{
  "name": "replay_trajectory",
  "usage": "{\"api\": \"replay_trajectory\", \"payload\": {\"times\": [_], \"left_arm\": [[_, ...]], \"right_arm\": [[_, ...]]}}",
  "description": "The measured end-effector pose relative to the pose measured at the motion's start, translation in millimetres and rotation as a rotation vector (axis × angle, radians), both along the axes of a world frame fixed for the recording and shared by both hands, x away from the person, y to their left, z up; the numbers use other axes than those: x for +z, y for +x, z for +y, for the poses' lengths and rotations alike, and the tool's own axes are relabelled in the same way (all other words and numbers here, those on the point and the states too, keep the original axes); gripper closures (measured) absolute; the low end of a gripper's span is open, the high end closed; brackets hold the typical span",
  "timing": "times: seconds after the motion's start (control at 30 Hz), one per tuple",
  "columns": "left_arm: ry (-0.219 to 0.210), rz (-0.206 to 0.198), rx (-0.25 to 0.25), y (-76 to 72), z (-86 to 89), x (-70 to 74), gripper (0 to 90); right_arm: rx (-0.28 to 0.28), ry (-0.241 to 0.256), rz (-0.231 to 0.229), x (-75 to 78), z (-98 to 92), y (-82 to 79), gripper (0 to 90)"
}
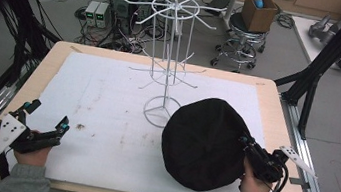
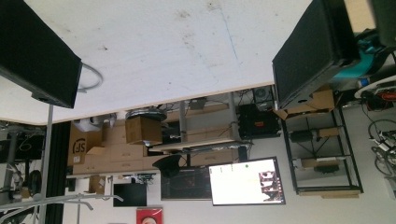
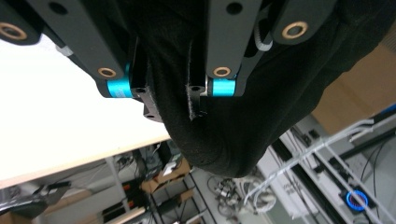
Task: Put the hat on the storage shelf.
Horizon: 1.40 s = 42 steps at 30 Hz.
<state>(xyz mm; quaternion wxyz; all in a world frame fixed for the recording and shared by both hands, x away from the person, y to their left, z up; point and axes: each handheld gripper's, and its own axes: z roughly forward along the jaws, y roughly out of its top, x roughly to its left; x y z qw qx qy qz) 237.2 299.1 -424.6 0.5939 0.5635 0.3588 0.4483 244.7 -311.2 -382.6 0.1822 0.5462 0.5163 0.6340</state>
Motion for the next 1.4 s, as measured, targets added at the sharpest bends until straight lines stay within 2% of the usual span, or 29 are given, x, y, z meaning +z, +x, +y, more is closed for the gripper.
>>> {"api": "replay_trajectory", "payload": {"times": [0.27, 0.53, 0.63, 0.87, 1.17, 1.4], "left_arm": [[0.004, 0.001, -0.002, -0.2, -0.1, 0.1, 1.7], [0.002, 0.003, 0.0, 0.0, -0.3, -0.1, 1.7], [0.005, 0.002, -0.002, -0.1, -0.1, 0.0, 1.7], [0.004, 0.001, -0.002, -0.1, -0.5, 0.0, 1.7], [0.004, 0.002, -0.003, 0.0, -0.6, -0.1, 1.7], [0.004, 0.002, -0.003, -0.1, -0.9, 0.0, 1.7]], "right_arm": [[-0.024, 0.033, -0.042, 9.8, -13.7, -2.8, 78.9], [-0.022, 0.059, -0.048, 13.8, -19.1, -3.8, 78.9], [-0.02, 0.08, -0.056, 14.9, -21.8, -4.3, 78.9], [-0.009, 0.176, -0.059, 14.0, -29.1, -5.5, 78.9], [-0.02, 0.204, -0.069, 15.0, -33.7, -6.6, 78.8], [-0.024, 0.243, -0.074, 16.3, -36.9, -7.5, 78.8]]}}
